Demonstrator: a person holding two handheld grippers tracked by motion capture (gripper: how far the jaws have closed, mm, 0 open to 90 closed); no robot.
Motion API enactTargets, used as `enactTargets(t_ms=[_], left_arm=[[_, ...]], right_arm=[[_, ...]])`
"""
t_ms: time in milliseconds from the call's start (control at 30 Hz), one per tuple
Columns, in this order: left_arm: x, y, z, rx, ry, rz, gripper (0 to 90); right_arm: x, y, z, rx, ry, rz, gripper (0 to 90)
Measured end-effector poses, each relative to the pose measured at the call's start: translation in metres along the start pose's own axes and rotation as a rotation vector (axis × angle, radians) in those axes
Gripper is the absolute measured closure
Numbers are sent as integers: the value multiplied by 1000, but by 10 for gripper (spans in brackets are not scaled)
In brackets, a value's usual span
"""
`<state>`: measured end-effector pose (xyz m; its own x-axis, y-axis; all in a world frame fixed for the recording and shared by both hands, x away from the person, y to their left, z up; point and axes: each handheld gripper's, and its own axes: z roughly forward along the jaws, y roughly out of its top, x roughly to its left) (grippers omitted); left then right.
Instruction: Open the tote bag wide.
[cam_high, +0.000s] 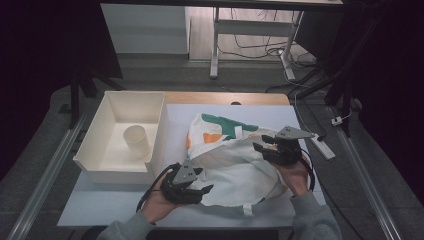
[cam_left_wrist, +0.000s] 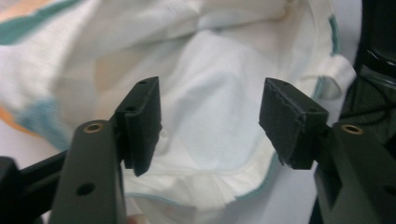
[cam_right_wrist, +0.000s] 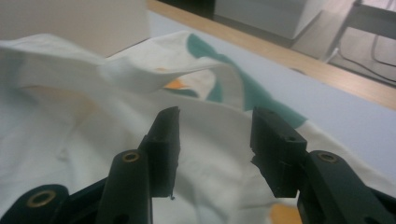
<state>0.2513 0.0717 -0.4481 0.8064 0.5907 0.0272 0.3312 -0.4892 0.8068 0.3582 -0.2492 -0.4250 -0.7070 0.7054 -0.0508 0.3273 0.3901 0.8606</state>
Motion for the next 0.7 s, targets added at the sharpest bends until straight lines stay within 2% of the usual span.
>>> enactTargets(t_ms=[233, 400, 533, 700], left_arm=[[13, 18, -2, -21, 42, -14, 337], [22, 22, 2, -12, 61, -22, 327], [28, 24, 6, -9, 61, -34, 337], [30, 30, 3, -26, 73, -23, 333]], right_arm=[[24, -2, -9, 8, 79, -33, 514], [38, 0, -9, 5, 128, -45, 514], [47, 0, -6, 20, 147, -69, 511], [52, -3, -3, 33, 161, -73, 510]])
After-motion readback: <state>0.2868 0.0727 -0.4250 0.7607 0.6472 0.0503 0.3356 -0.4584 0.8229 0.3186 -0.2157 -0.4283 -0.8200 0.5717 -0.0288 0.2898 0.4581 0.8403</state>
